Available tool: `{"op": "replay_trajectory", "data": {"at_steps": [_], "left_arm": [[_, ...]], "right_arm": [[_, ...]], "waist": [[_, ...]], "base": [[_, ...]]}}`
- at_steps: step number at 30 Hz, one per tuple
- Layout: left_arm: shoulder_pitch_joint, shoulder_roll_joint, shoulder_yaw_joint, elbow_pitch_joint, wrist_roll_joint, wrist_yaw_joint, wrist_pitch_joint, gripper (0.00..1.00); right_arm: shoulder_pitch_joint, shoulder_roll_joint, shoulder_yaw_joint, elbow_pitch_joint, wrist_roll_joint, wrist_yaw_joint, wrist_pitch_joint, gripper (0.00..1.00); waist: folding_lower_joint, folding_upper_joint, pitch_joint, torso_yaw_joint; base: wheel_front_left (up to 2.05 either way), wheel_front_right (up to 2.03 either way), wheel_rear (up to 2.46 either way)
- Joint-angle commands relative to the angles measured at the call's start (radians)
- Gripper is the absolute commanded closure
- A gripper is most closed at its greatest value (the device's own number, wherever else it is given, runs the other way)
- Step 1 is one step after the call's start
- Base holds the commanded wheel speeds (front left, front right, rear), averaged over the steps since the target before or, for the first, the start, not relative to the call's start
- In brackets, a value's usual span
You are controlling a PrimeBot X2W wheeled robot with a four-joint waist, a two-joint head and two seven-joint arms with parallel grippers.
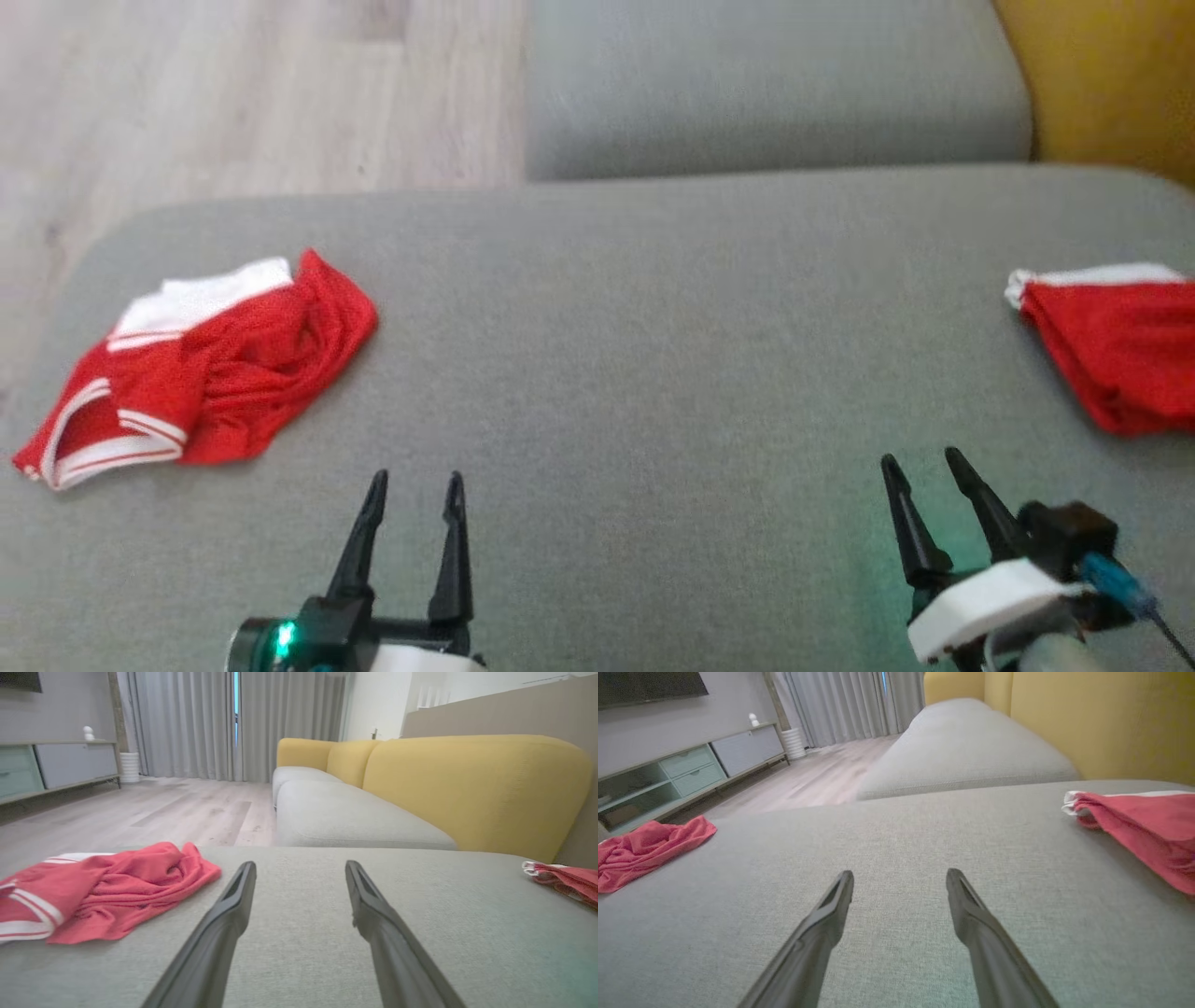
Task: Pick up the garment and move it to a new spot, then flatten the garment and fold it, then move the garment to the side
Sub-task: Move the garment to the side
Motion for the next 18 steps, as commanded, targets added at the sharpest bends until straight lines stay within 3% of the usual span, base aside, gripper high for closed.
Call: {"op": "replay_trajectory", "data": {"at_steps": [1, 9, 18], "left_arm": [[-0.019, 0.002, 0.048, -0.029, 0.017, -0.003, -0.005, 0.00], [0.082, 0.002, 0.106, -0.102, 0.068, -0.038, -0.005, 0.00], [0.173, 0.001, 0.154, -0.098, 0.099, -0.079, -0.005, 0.00]], "right_arm": [[-0.009, -0.005, 0.014, -0.041, 0.008, -0.001, -0.027, 0.00], [0.172, 0.060, -0.113, -0.294, -0.022, -0.001, -0.044, 0.00], [0.282, 0.083, -0.145, -0.340, -0.075, -0.001, -0.044, 0.00]], "waist": [[0.0004, 0.0000, -0.061, 0.030], [0.0004, 0.0000, -0.130, 0.029], [0.0004, 0.0000, -0.169, 0.017]], "base": [[0.00, 0.00, 0.00], [0.00, 0.00, 0.00], [0.00, 0.00, 0.00]]}}
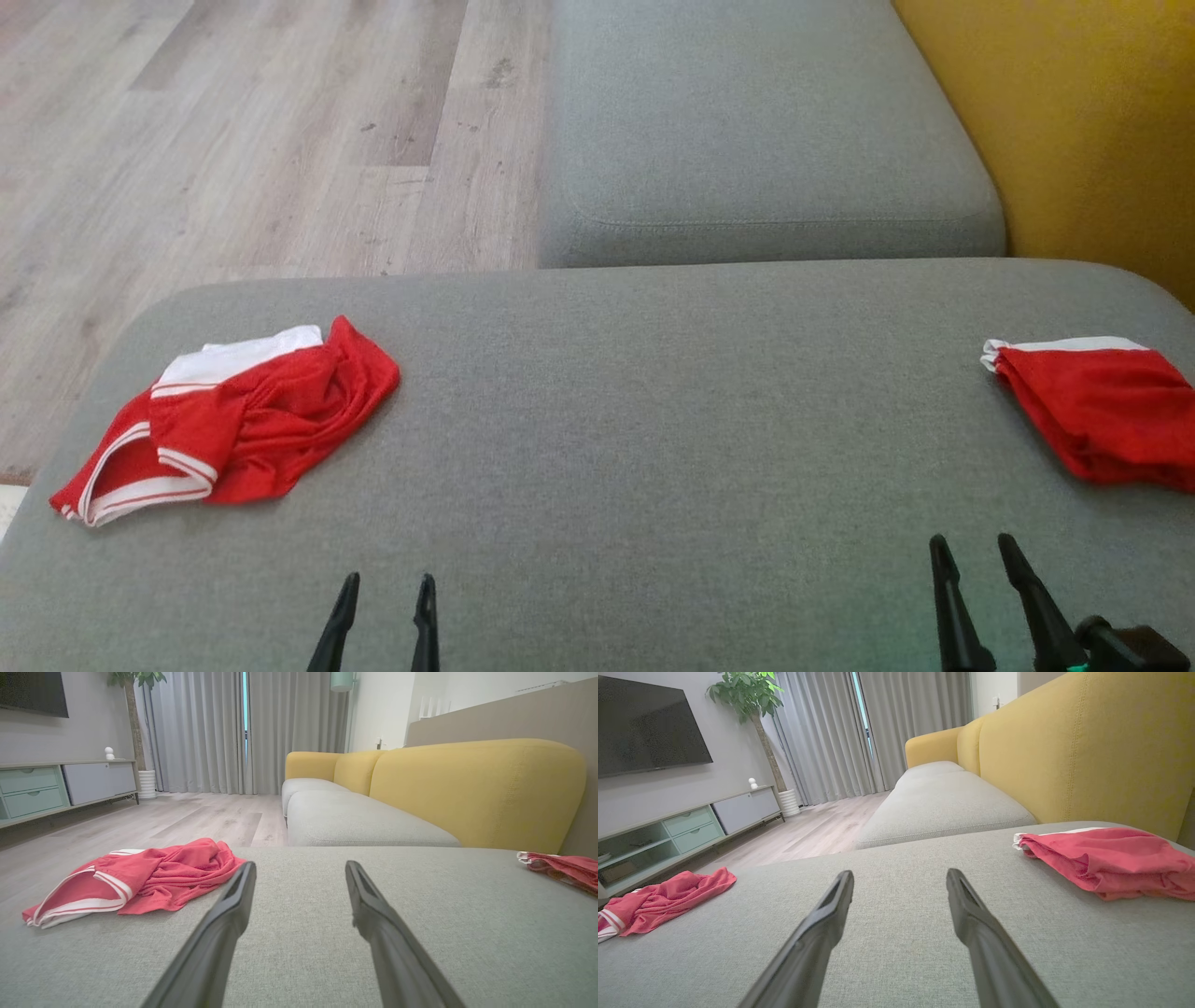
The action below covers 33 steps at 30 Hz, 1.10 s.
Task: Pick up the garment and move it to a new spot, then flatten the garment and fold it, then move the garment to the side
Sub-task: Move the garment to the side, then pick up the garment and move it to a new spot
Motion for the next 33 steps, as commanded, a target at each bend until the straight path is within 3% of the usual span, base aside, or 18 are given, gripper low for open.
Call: {"op": "replay_trajectory", "data": {"at_steps": [1, 22, 27, 33], "left_arm": [[-0.043, -0.005, 0.046, -0.028, 0.006, -0.004, -0.005, 0.00], [-0.047, -0.007, 0.061, -0.009, 0.006, -0.007, -0.005, 0.00], [-0.061, -0.007, 0.063, -0.007, 0.011, -0.004, -0.005, 0.00], [-0.065, -0.007, 0.084, -0.008, 0.025, -0.006, -0.005, 0.00]], "right_arm": [[-0.040, -0.009, 0.017, -0.039, -0.014, -0.001, -0.012, 0.00], [-0.020, -0.017, 0.034, -0.040, -0.030, -0.001, -0.012, 0.00], [-0.017, -0.009, 0.057, -0.039, -0.039, -0.001, -0.012, 0.00], [-0.020, 0.015, 0.088, -0.039, -0.044, -0.001, -0.012, 0.00]], "waist": [[0.0001, 0.0000, -0.001, -0.002], [0.0001, 0.0000, 0.005, 0.009], [0.0001, 0.0000, 0.016, 0.067], [0.0001, 0.0000, 0.028, 0.187]], "base": [[0.00, 0.00, 0.00], [0.00, 0.00, 0.00], [0.00, 0.00, 0.00], [0.00, 0.00, 0.00]]}}
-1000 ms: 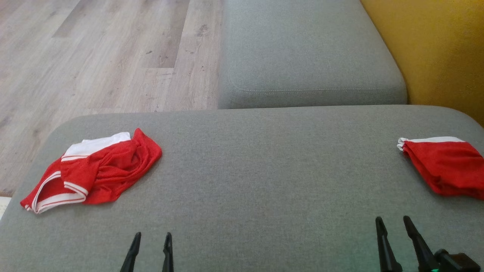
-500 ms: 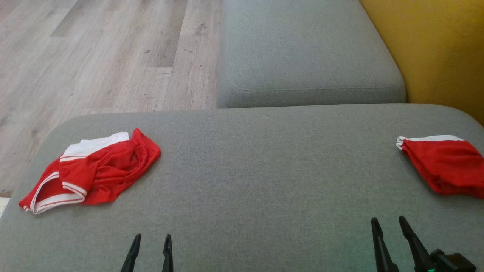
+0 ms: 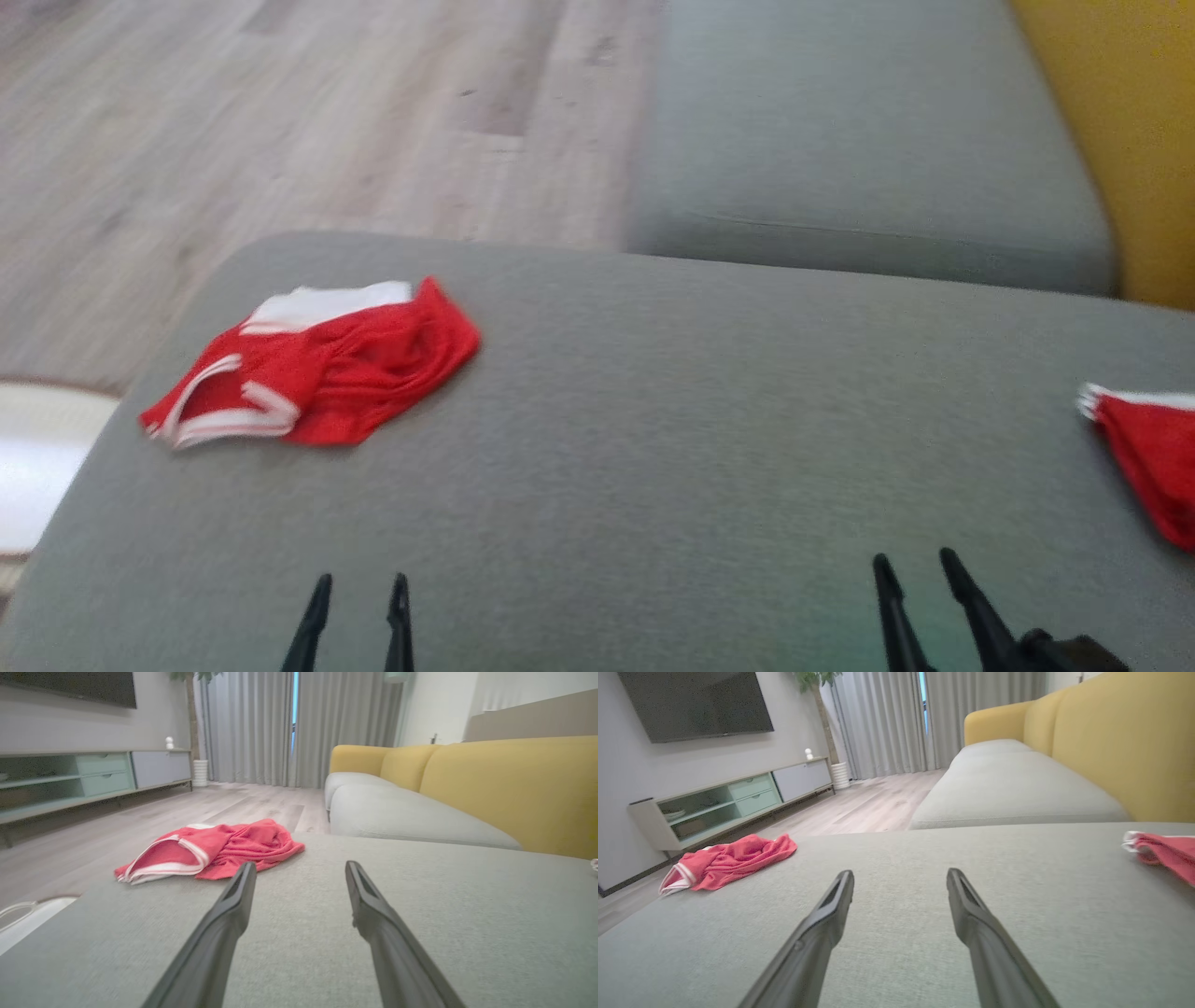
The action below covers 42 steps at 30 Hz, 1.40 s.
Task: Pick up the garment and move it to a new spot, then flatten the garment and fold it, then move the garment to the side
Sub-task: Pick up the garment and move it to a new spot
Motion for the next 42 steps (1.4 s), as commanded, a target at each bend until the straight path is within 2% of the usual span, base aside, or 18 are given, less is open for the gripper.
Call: {"op": "replay_trajectory", "data": {"at_steps": [1, 6, 9, 18, 22, 27, 31, 32, 33, 37, 42], "left_arm": [[-0.061, -0.007, 0.042, -0.034, 0.011, 0.002, -0.006, 0.00], [-0.065, -0.007, 0.066, -0.041, 0.019, -0.001, -0.006, 0.00], [-0.063, -0.007, 0.085, -0.047, 0.018, 0.003, -0.006, 0.00], [-0.072, -0.007, 0.117, -0.069, 0.007, 0.019, -0.006, 0.00], [-0.141, 0.013, 0.148, -0.085, 0.022, 0.005, -0.006, 0.00], [-0.346, 0.056, 0.189, -0.086, 0.013, -0.033, -0.006, 0.00], [-0.572, 0.101, 0.198, 0.037, -0.002, -0.071, 0.008, 0.00], [-0.572, 0.101, 0.198, 0.037, -0.002, -0.071, 0.008, 0.00], [-0.638, 0.111, 0.201, 0.075, -0.009, -0.077, 0.024, 0.00], [-0.894, 0.120, 0.217, 0.261, -0.075, -0.097, 0.159, 0.00], [-1.148, 0.131, 0.255, 0.504, -0.154, -0.096, 0.330, 0.00]], "right_arm": [[-0.038, -0.008, 0.029, -0.032, -0.010, -0.001, -0.012, 0.00], [-0.059, 0.000, 0.049, -0.028, -0.015, -0.001, -0.012, 0.00], [-0.072, 0.000, 0.057, -0.024, -0.017, -0.001, -0.012, 0.00], [-0.094, -0.024, 0.073, -0.012, -0.019, -0.001, -0.012, 0.00], [-0.082, -0.043, 0.065, -0.021, -0.026, -0.001, -0.012, 0.00], [-0.108, -0.119, 0.074, -0.037, -0.040, -0.001, -0.012, 0.00], [-0.156, -0.201, 0.076, -0.056, -0.048, -0.001, -0.012, 0.00], [-0.156, -0.201, 0.076, -0.056, -0.048, -0.001, -0.012, 0.00], [-0.169, -0.223, 0.074, -0.064, -0.050, -0.001, -0.012, 0.00], [-0.212, -0.309, 0.061, -0.098, -0.056, -0.001, -0.012, 0.00], [-0.242, -0.393, 0.029, -0.152, -0.056, -0.001, -0.012, 0.00]], "waist": [[0.0000, 0.0000, 0.014, 0.072], [0.0000, 0.0000, 0.033, 0.168], [0.0000, 0.0000, 0.049, 0.203], [0.0000, 0.0000, 0.084, 0.239], [0.0000, 0.0000, 0.127, 0.238], [0.0000, 0.0000, 0.256, 0.223], [0.0000, 0.0000, 0.376, 0.211], [0.0000, 0.0000, 0.376, 0.211], [0.0000, 0.0000, 0.408, 0.209], [0.0000, 0.0000, 0.517, 0.205], [0.0000, 0.0000, 0.628, 0.190]], "base": [[0.00, 0.00, 0.00], [0.00, 0.00, 0.00], [0.00, 0.00, 0.00], [0.00, 0.00, 0.00], [0.00, 0.00, 0.00], [0.00, 0.00, 0.00], [0.00, 0.00, 0.00], [0.00, 0.00, 0.00], [0.00, 0.00, 0.00], [0.00, 0.00, 0.00], [0.00, 0.00, 0.00]]}}
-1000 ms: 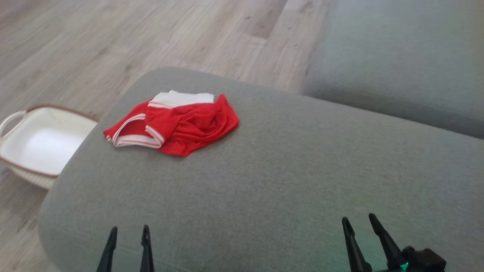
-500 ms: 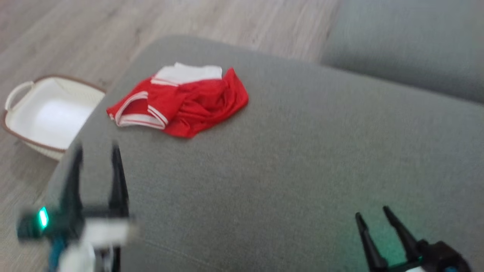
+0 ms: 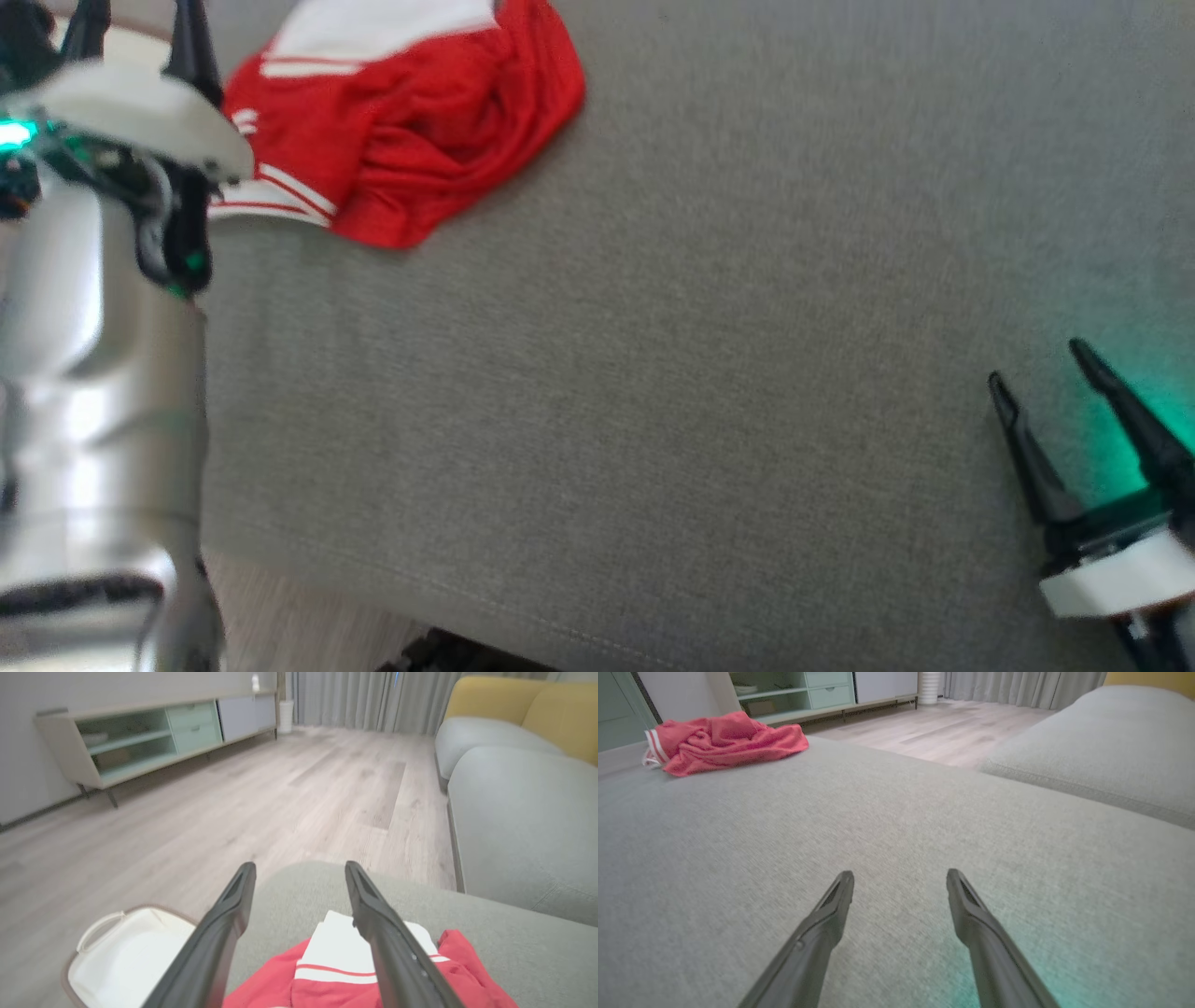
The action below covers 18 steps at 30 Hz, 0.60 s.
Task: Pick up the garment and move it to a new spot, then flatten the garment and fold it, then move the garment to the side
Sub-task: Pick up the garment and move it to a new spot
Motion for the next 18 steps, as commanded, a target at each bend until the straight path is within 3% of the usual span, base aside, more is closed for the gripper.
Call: {"op": "replay_trajectory", "data": {"at_steps": [1, 9, 10, 11, 12, 18], "left_arm": [[-0.048, 0.052, 0.044, 0.044, -0.021, 0.001, 0.039, 0.00], [-0.147, 0.102, 0.054, 0.362, -0.061, -0.013, 0.153, 0.00], [-0.147, 0.107, 0.052, 0.379, -0.061, -0.016, 0.138, 0.30], [-0.146, 0.111, 0.050, 0.391, -0.060, -0.019, 0.113, 0.86], [-0.145, 0.114, 0.046, 0.402, -0.057, -0.022, 0.088, 1.00], [-0.201, 0.153, -0.007, 0.391, 0.007, -0.019, -0.150, 1.00]], "right_arm": [[-0.025, -0.042, 0.008, -0.048, -0.005, -0.001, -0.008, 0.00], [-0.061, -0.062, 0.003, -0.112, -0.004, -0.001, 0.018, 0.00], [-0.066, -0.057, -0.004, -0.115, -0.006, -0.001, 0.018, 0.00], [-0.071, -0.051, -0.011, -0.116, -0.007, -0.001, 0.017, 0.00], [-0.074, -0.046, -0.017, -0.115, -0.008, -0.001, 0.015, 0.00], [-0.091, -0.006, -0.015, -0.078, -0.012, -0.001, 0.001, 0.00]], "waist": [[-0.0005, 0.0001, 0.105, -0.026], [-0.0005, 0.0001, 0.167, -0.082], [-0.0005, 0.0001, 0.168, -0.088], [-0.0005, 0.0001, 0.167, -0.092], [-0.0005, 0.0001, 0.165, -0.096], [-0.0005, 0.0001, 0.090, -0.109]], "base": [[0.00, 0.00, 0.00], [0.00, 0.00, 0.00], [0.00, 0.00, 0.00], [0.00, 0.00, 0.00], [0.00, 0.00, 0.00], [0.00, 0.00, 0.00]]}}
